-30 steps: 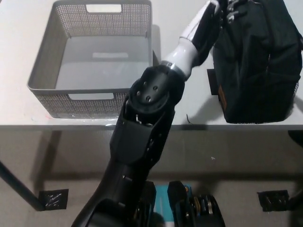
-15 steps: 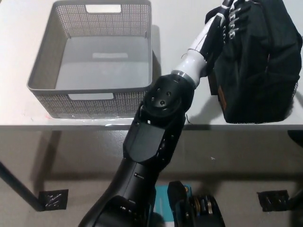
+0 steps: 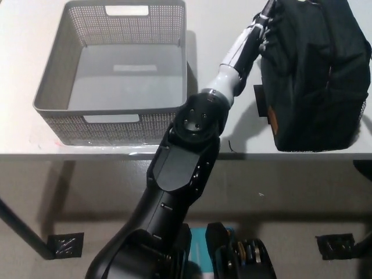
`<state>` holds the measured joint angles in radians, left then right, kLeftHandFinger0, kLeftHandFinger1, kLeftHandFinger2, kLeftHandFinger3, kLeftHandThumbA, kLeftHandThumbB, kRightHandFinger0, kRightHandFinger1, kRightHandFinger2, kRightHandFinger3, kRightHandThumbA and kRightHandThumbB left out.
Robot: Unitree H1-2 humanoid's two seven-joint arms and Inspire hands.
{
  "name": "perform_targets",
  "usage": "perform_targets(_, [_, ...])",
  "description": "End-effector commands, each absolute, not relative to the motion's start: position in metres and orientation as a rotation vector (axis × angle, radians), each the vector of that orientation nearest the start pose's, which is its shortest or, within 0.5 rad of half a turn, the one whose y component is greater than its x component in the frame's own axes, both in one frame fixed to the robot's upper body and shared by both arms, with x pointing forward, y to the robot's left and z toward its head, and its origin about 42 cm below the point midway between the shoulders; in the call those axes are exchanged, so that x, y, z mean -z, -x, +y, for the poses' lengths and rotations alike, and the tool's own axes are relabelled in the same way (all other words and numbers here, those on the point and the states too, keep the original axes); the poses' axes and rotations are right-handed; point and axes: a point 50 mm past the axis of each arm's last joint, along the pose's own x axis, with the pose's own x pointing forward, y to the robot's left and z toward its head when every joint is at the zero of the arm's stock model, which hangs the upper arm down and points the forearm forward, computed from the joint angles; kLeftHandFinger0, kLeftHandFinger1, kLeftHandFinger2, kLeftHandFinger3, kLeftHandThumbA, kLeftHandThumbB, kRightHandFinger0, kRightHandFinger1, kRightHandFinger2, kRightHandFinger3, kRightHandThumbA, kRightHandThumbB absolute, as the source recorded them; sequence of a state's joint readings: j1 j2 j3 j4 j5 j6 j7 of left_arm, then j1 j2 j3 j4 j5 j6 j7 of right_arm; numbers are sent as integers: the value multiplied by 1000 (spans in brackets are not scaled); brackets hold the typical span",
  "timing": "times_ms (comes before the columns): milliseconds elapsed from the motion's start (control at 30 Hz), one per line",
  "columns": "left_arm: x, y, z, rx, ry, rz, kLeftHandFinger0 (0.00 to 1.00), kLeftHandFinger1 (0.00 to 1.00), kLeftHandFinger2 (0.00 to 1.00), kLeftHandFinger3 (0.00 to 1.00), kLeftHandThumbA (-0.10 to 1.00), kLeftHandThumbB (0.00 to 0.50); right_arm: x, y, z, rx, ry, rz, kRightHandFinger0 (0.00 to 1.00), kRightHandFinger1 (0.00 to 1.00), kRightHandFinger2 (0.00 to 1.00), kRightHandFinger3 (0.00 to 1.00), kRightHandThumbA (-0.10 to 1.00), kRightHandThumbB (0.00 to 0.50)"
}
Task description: Use both hands to pick up a lunch bag on the right hand side and place it into a container on the left hand side
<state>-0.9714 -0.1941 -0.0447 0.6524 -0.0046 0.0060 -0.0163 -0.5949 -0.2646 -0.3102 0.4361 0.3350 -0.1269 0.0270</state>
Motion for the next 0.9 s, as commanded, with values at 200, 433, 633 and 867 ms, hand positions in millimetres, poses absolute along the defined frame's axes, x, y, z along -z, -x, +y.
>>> perform_targets(200, [-316,-497,2,382,15,-344,1000,1000,1000,1000,1000,436,-231,-452,-357,197,-195,-392,1000,1000,1000,1000,1000,231])
perform_targets(433, [-283,-490,-7,385,4,-266,1000,1000,1000,1000,1000,402,-211,-449,-358,202,-218,-332,1000,1000,1000,1000,1000,238])
perform_targets(633, [-270,-493,-17,388,27,-240,1000,1000,1000,1000,1000,414,-205,-459,-354,200,-214,-302,1000,1000,1000,1000,1000,241])
perform_targets(867, [-254,-495,-19,389,23,-218,1000,1000,1000,1000,1000,438,-195,-470,-351,199,-205,-271,1000,1000,1000,1000,1000,255])
